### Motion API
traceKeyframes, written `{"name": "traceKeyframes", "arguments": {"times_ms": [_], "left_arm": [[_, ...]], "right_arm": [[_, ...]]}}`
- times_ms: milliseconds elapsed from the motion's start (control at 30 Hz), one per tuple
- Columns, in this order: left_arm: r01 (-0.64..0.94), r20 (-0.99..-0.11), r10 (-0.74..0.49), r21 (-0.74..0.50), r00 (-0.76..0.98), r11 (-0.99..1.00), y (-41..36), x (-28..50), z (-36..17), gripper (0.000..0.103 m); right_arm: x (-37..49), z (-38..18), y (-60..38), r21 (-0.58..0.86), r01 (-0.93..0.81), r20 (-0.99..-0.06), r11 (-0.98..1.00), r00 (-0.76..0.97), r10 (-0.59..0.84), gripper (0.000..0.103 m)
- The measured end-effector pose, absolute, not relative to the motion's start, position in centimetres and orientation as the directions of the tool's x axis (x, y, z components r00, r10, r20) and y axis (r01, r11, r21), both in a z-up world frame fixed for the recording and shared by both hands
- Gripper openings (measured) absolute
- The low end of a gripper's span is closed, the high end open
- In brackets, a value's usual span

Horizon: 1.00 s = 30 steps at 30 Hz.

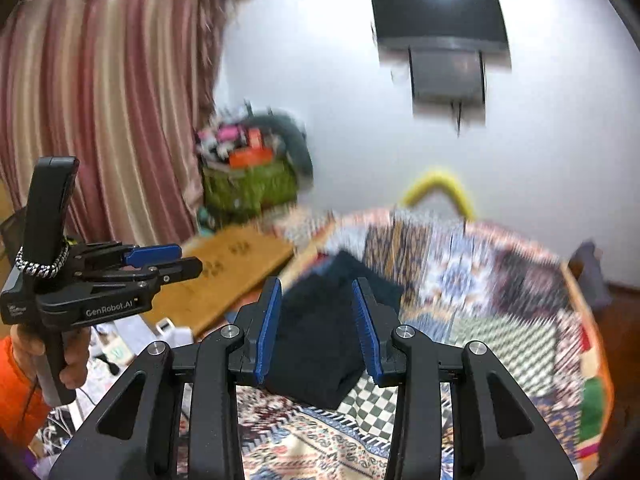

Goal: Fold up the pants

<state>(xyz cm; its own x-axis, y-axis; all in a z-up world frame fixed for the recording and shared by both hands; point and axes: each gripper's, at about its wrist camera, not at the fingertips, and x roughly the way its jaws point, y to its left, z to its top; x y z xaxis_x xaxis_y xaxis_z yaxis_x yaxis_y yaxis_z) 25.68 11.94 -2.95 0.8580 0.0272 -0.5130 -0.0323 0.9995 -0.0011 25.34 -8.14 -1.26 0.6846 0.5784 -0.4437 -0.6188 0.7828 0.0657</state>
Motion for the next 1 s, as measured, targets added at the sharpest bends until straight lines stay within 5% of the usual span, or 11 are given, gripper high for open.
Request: {"name": "traceKeyframes", "arguments": {"times_ms": [200,333,500,567,767,1000], "left_arm": [[-0.045,-0.365,0.054,0.034,0.929,0.998,8.5,16.4,1.6,0.04],[-0.084,-0.282,0.096,0.056,0.954,0.995,6.6,11.1,2.0,0.061],[-0.107,-0.243,0.12,0.066,0.962,0.992,5.0,7.1,1.4,0.093],[-0.117,-0.226,0.127,0.058,0.966,0.991,4.7,6.1,1.2,0.103],[-0.116,-0.216,0.124,0.048,0.968,0.992,4.1,4.9,0.8,0.103],[-0.102,-0.224,0.103,0.017,0.969,0.995,4.4,4.7,0.5,0.103]], "right_arm": [[17.5,2.8,-9.3,0.032,-0.634,-0.291,0.773,0.734,0.614,0.034],[13.4,3.5,-10.1,0.035,-0.636,-0.229,0.771,0.746,0.625,0.035],[10.5,3.1,-11.7,0.107,-0.597,-0.188,0.795,0.773,0.606,0.076],[10.2,2.8,-12.2,0.116,-0.572,-0.185,0.812,0.791,0.584,0.082],[9.4,2.9,-12.3,0.088,-0.51,-0.203,0.856,0.832,0.517,0.102],[9.2,2.6,-12.7,0.095,-0.504,-0.213,0.858,0.832,0.512,0.102]]}}
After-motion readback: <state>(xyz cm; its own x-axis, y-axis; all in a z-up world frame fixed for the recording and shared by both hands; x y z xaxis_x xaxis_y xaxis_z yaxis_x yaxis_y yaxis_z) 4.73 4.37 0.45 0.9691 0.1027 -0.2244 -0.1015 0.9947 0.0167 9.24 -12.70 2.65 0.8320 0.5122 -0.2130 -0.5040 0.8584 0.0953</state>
